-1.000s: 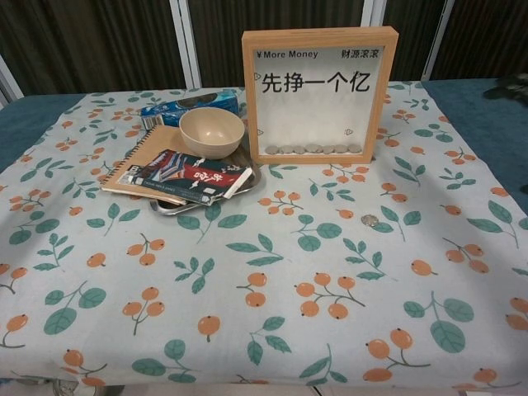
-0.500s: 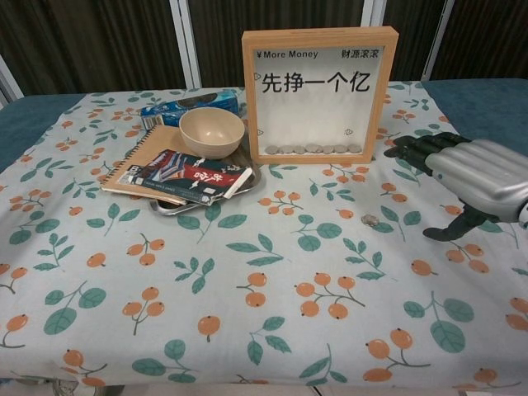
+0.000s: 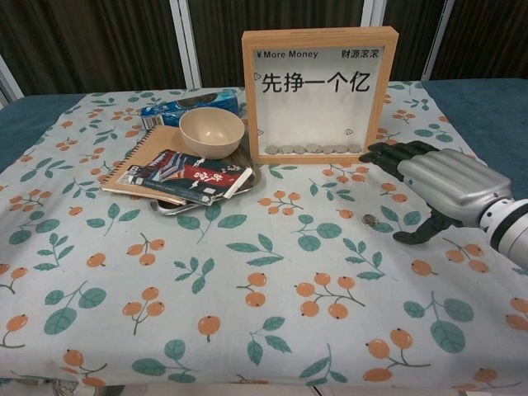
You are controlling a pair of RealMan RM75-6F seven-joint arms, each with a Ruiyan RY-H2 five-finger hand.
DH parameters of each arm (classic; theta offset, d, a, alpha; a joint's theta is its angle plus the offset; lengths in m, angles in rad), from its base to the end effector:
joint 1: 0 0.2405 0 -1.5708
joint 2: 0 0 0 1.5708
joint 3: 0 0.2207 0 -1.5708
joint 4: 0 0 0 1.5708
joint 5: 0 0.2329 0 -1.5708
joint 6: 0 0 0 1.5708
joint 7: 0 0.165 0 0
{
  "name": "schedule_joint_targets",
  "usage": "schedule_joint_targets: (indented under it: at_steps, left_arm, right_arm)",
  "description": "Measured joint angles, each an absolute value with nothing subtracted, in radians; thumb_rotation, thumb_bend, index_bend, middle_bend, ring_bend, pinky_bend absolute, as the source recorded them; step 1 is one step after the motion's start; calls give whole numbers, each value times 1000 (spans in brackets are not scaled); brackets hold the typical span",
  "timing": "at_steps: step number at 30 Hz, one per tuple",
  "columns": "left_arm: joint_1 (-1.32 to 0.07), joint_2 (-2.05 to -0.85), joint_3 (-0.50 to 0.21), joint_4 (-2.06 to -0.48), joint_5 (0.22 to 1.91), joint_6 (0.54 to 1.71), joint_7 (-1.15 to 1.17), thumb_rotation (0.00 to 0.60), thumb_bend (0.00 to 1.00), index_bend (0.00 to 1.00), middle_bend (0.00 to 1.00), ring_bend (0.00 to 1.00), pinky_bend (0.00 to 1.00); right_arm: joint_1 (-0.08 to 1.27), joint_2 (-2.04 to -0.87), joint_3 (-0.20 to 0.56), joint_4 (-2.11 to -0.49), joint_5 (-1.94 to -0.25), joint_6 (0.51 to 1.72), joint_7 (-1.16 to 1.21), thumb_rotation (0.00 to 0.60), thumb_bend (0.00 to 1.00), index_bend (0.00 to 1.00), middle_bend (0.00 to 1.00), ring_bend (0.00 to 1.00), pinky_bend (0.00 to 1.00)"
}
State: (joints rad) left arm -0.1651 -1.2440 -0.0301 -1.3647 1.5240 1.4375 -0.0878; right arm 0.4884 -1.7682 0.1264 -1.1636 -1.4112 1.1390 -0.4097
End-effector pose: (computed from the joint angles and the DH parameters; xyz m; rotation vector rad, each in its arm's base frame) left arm -0.3107 0.2249 0.1005 -1.4786 -0.8663 -0.9046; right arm -0.1861 -0.3033 -0.0728 1.7913 -0.7002 0.8241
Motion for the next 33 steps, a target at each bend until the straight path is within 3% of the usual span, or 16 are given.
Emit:
schedule_joint_targets:
  at_steps: [6, 11, 33]
  left_arm:
    - [-165, -1250, -32, -1353, 1528, 1445, -99, 600, 336, 0, 0, 0, 0]
    - [-165, -1249, -32, -1351, 1526, 1444, -100, 600, 335, 0, 0, 0, 0]
    - [-167, -1248, -33, -1354, 1519, 1435, -96, 600, 335, 0, 0, 0, 0]
  right_arm:
    - [510, -1798, 120, -1112, -1428, 1127, -355, 600, 361, 437, 0, 0, 0]
    - [519, -1817, 117, -1082, -1431, 1124, -340, 600, 362, 514, 0, 0, 0]
    - [525, -1835, 105, -1038, -1431, 1131, -322, 600, 361, 571, 0, 0, 0]
